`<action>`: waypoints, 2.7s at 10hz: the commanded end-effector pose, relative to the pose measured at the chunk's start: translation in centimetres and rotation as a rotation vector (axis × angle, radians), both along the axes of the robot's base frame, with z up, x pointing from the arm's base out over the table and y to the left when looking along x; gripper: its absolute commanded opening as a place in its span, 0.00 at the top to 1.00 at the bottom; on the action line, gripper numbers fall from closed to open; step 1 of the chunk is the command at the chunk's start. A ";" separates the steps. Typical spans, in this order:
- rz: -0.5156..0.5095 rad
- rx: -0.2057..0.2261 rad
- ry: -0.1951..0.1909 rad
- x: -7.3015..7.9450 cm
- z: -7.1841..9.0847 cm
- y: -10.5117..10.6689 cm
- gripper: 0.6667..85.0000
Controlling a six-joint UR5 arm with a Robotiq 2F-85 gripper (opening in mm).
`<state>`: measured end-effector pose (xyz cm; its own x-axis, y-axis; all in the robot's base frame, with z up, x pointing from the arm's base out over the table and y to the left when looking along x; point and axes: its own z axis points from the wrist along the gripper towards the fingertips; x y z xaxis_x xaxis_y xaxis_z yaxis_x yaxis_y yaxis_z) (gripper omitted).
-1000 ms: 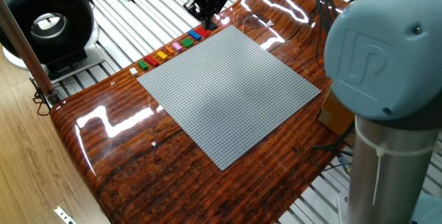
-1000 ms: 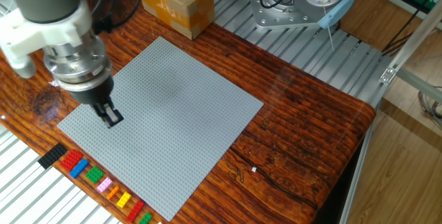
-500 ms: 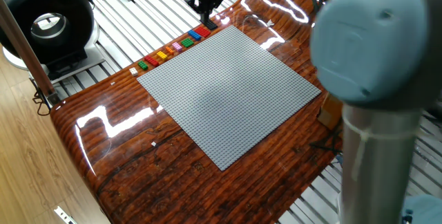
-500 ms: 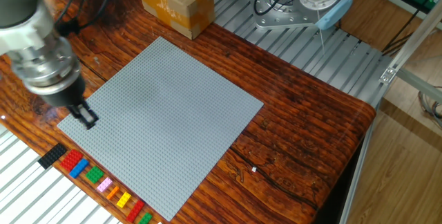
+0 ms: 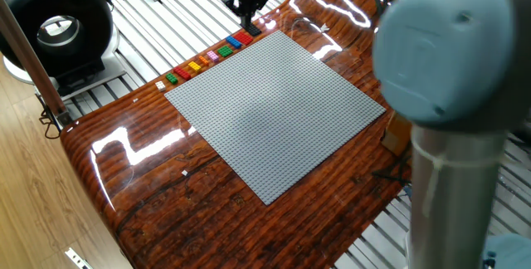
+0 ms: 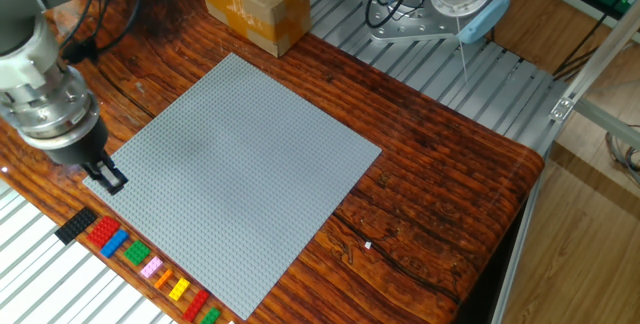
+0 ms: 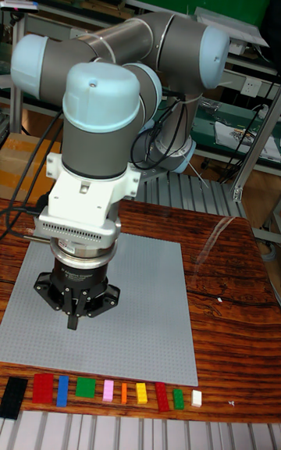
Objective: Build with small Lego blocks
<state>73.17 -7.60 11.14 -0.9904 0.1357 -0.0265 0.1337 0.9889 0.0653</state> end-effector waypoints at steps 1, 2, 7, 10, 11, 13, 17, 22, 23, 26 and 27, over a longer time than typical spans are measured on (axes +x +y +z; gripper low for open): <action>-0.118 -0.002 -0.006 0.5 -0.1 -0.4 1.00; -0.166 -0.012 -0.009 0.7 -0.1 -0.8 1.00; -0.127 -0.005 0.000 0.4 -0.1 -0.5 1.00; -0.060 0.017 0.063 -1.3 -0.1 0.2 0.99; -0.027 0.026 0.128 -2.2 0.3 -1.6 0.98; 0.044 -0.008 0.134 -1.0 0.4 -7.0 0.93; -0.007 -0.008 0.035 3.4 -0.8 -9.7 0.85; 0.009 -0.018 -0.004 5.7 -3.1 -9.1 0.78; 0.013 -0.025 0.002 5.7 -3.4 -8.5 0.74; 0.042 -0.020 0.009 5.9 -4.1 -7.2 0.74; 0.077 -0.021 0.008 5.9 -4.6 -7.5 0.72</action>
<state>78.69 -15.71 7.49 -0.9945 0.1030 -0.0187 0.1023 0.9942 0.0346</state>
